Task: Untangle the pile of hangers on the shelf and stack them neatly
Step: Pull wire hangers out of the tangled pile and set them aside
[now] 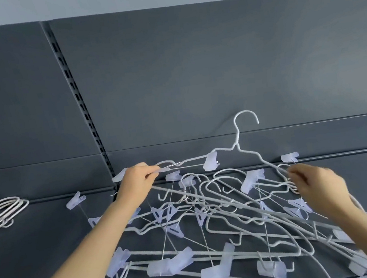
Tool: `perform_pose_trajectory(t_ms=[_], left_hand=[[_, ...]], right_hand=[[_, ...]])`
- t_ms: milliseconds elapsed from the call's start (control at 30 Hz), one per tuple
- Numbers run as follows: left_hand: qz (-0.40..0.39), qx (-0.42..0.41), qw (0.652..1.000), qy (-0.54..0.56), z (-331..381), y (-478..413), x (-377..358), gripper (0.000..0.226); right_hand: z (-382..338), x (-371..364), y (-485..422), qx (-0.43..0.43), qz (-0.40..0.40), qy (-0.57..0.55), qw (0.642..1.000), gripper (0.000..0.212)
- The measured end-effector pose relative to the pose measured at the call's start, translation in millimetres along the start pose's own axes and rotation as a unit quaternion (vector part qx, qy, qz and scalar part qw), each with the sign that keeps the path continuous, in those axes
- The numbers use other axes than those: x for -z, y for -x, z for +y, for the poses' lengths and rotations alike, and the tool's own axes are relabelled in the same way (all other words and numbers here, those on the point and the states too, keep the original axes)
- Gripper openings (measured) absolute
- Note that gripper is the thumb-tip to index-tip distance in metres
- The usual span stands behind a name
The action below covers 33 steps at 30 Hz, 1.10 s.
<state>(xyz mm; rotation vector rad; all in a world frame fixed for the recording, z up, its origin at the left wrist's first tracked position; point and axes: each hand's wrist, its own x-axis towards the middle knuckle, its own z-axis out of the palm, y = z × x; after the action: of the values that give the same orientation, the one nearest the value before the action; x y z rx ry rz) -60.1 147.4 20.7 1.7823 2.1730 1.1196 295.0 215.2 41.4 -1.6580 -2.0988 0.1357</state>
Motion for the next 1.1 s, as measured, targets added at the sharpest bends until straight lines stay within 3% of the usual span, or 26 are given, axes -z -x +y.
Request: perform_pose_trajectory(t_ms=[233,367,567,733,967,1100], left_hand=[[0.127,-0.054,0.990,0.002,-2,28,12,0.025],[0.162,-0.018,0.986,-0.035,-6,36,14,0.020],[0.156,-0.038,0.984,-0.076,2,44,11,0.013],[0.178,-0.038,0.978,-0.097,-5,43,20,0.022],[0.147,-0.089,0.983,-0.062,23,50,8,0.013],[0.151,-0.048,0.987,-0.040,24,44,8,0.013]], right_hand=[[13,14,2,-0.019,0.013,-0.029,0.999,0.013],[18,16,7,-0.009,-0.016,-0.020,1.000,0.011],[8,2,11,0.026,-0.015,-0.030,0.999,0.014],[13,-7,13,0.059,-0.001,-0.031,0.998,0.013],[2,-12,20,0.084,0.035,-0.021,0.996,0.013],[4,-8,26,0.094,0.040,-0.022,0.994,0.013]])
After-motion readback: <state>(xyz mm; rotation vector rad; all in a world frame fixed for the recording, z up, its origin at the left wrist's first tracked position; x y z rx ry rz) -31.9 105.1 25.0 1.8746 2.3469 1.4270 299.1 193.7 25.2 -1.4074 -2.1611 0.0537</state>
